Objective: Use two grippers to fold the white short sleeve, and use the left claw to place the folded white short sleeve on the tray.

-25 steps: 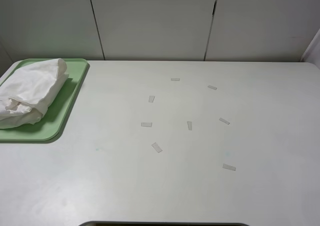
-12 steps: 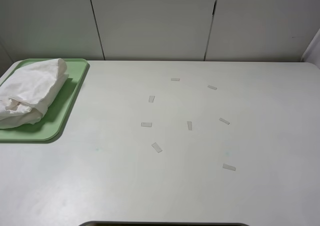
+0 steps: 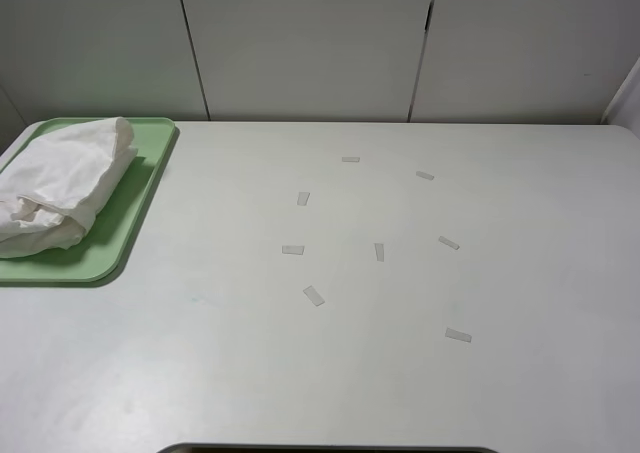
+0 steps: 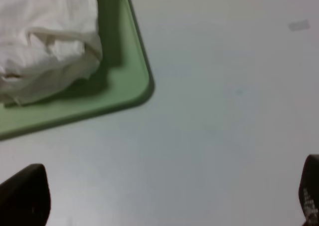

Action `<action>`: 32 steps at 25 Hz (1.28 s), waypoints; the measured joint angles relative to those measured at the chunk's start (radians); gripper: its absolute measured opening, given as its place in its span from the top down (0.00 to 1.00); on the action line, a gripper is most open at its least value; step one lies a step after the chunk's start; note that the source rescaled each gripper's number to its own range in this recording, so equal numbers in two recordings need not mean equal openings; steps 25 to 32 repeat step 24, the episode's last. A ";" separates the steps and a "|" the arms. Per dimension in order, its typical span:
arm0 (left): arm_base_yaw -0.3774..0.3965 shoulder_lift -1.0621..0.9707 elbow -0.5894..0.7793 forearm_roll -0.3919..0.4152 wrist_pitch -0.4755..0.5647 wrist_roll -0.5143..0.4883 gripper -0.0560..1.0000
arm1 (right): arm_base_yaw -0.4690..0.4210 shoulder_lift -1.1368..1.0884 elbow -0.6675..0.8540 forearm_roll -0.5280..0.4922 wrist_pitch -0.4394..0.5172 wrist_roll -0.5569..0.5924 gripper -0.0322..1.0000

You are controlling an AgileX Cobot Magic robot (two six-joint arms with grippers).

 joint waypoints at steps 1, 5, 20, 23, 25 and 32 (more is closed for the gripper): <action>-0.001 -0.027 0.000 0.000 -0.002 0.000 0.00 | 0.000 0.000 0.000 0.000 0.000 0.000 0.00; -0.001 -0.047 0.000 0.001 -0.004 0.000 0.00 | 0.000 0.000 0.000 0.001 0.000 0.000 0.00; -0.001 -0.047 0.000 0.008 -0.005 0.000 0.00 | 0.000 0.000 0.000 0.001 0.000 0.000 0.00; -0.001 -0.047 0.000 0.008 -0.005 0.000 0.00 | 0.000 0.000 0.000 0.001 0.000 0.000 0.00; -0.001 -0.047 0.000 0.009 -0.005 0.000 0.00 | 0.000 0.000 0.000 0.001 0.000 0.000 0.00; -0.001 -0.047 0.000 0.009 -0.005 0.000 0.00 | 0.000 0.000 0.000 0.001 0.000 0.000 0.00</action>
